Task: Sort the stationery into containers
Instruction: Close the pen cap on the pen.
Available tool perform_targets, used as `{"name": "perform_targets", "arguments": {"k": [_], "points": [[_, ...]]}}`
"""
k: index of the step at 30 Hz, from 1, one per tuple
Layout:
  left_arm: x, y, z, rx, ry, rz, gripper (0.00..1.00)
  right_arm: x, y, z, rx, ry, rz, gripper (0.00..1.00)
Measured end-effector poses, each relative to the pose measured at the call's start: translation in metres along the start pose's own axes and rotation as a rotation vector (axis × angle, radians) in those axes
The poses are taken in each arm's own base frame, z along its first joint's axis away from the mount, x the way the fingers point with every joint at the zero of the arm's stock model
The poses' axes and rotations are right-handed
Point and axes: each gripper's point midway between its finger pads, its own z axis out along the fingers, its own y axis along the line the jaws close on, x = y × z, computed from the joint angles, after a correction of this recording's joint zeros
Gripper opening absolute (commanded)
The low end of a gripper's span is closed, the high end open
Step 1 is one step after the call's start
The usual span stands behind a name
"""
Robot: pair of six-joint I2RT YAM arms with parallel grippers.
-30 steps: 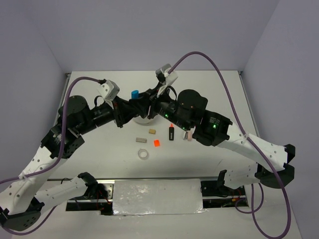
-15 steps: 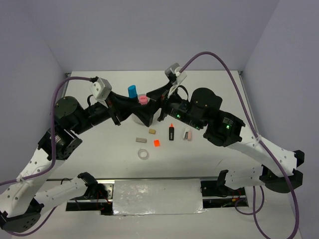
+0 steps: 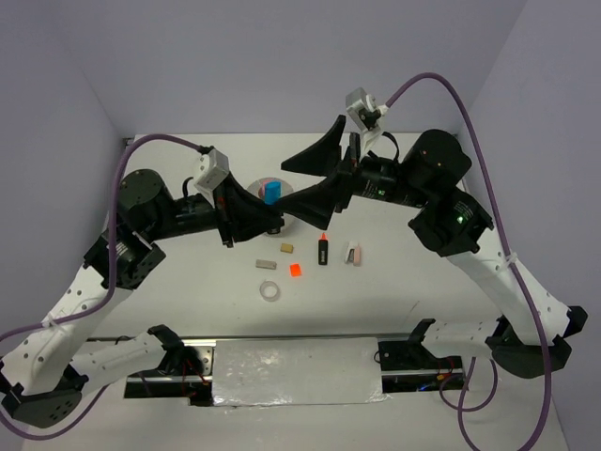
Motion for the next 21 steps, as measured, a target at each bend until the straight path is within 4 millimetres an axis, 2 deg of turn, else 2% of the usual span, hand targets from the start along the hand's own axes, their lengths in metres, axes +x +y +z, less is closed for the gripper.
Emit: {"name": "perform_targets", "arguments": {"k": [3, 5, 10, 16, 21], "points": [[0.006, -0.007, 0.003, 0.051, 0.026, -0.035, 0.0, -0.008, 0.015, 0.003, -0.086, -0.009, -0.013, 0.96], [0.007, -0.011, 0.002, 0.071, 0.032, -0.053, 0.0, -0.007, 0.019, 0.004, -0.119, 0.0, -0.008, 0.88], [0.006, -0.018, 0.001, 0.106, 0.032, -0.067, 0.0, 0.006, 0.016, 0.013, -0.147, 0.039, 0.012, 0.81], [0.008, -0.022, 0.002, 0.132, 0.043, -0.077, 0.0, 0.017, 0.014, 0.017, -0.177, 0.064, 0.035, 0.57], [0.009, -0.021, 0.002, 0.133, 0.047, -0.079, 0.0, 0.016, 0.018, 0.017, -0.201, 0.058, 0.033, 0.48]]}}
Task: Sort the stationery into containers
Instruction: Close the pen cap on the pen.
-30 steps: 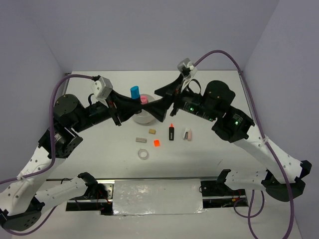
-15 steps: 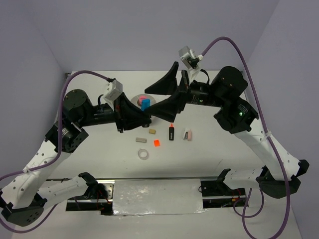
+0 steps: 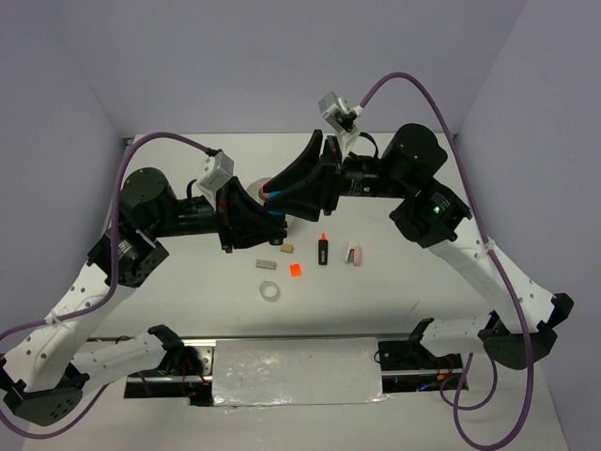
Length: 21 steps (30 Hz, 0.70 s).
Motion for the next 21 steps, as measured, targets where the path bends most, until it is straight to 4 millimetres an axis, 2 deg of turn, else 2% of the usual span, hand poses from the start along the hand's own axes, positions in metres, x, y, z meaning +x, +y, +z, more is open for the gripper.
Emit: {"name": "perform_targets", "arguments": {"k": [4, 8, 12, 16, 19, 21], "points": [[0.0, 0.001, 0.0, -0.005, -0.002, 0.0, 0.0, 0.002, 0.0, 0.0, -0.006, 0.002, -0.001, 0.48], [-0.001, 0.002, 0.0, -0.008, -0.004, 0.001, 0.0, 0.01, -0.006, 0.001, 0.001, 0.013, 0.009, 0.37], [-0.001, 0.003, 0.002, -0.008, -0.006, 0.003, 0.0, 0.017, -0.011, 0.001, 0.013, 0.025, 0.022, 0.33], [-0.001, 0.005, 0.003, -0.014, -0.004, -0.001, 0.0, 0.019, -0.015, 0.0, 0.021, 0.026, 0.025, 0.2], [0.001, 0.007, 0.003, -0.017, -0.001, -0.006, 0.0, 0.02, -0.017, -0.001, 0.026, 0.025, 0.026, 0.0], [0.0, 0.007, 0.003, -0.019, -0.002, -0.005, 0.0, 0.02, -0.017, -0.001, 0.025, 0.023, 0.024, 0.0]]}}
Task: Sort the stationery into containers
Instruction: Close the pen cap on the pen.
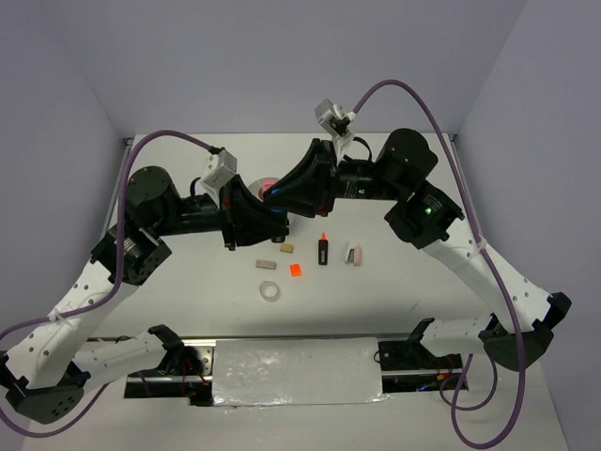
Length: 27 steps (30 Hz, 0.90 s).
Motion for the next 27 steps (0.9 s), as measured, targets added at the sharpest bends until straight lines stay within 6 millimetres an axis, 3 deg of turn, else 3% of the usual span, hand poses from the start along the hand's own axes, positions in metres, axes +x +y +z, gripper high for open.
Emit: {"name": "perform_targets", "arguments": {"k": [15, 27], "points": [[0.012, 0.016, 0.006, -0.047, 0.075, -0.074, 0.0, 0.018, -0.017, -0.012, 0.004, -0.066, -0.063, 0.0], [0.005, 0.02, 0.003, 0.042, 0.119, -0.141, 0.0, 0.015, -0.023, -0.016, -0.019, -0.156, -0.044, 0.0]]}}
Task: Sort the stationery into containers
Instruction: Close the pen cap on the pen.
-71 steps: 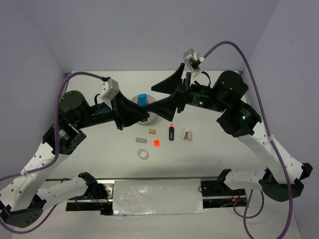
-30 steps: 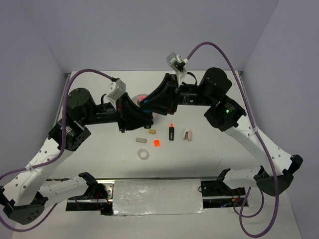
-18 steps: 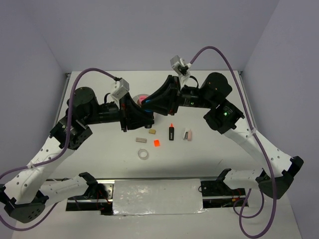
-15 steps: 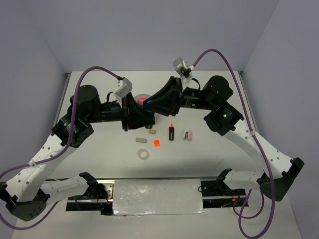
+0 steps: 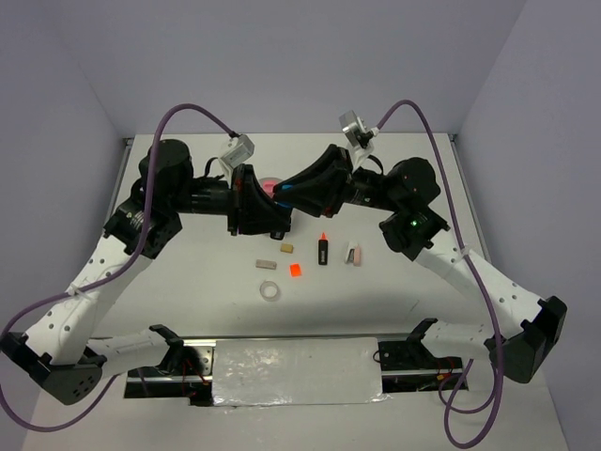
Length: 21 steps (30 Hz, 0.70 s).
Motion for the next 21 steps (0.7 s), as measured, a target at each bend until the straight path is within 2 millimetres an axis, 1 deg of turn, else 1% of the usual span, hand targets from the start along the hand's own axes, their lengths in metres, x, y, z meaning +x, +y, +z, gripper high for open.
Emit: {"name": "perform_targets", "arguments": {"k": [9, 14, 18, 21], "points": [[-0.001, -0.006, 0.002, 0.066, 0.019, -0.029, 0.0, -0.001, 0.005, -0.008, -0.007, -0.09, 0.066, 0.0], [-0.004, -0.008, 0.002, 0.069, 0.016, -0.037, 0.0, -0.002, 0.006, -0.011, 0.005, -0.134, 0.091, 0.0], [-0.009, -0.011, 0.001, 0.069, 0.011, -0.029, 0.0, -0.005, 0.009, -0.01, 0.014, -0.173, 0.101, 0.0], [-0.011, -0.014, 0.0, 0.076, 0.005, -0.017, 0.0, -0.004, 0.008, -0.008, 0.028, -0.189, 0.11, 0.0]]}}
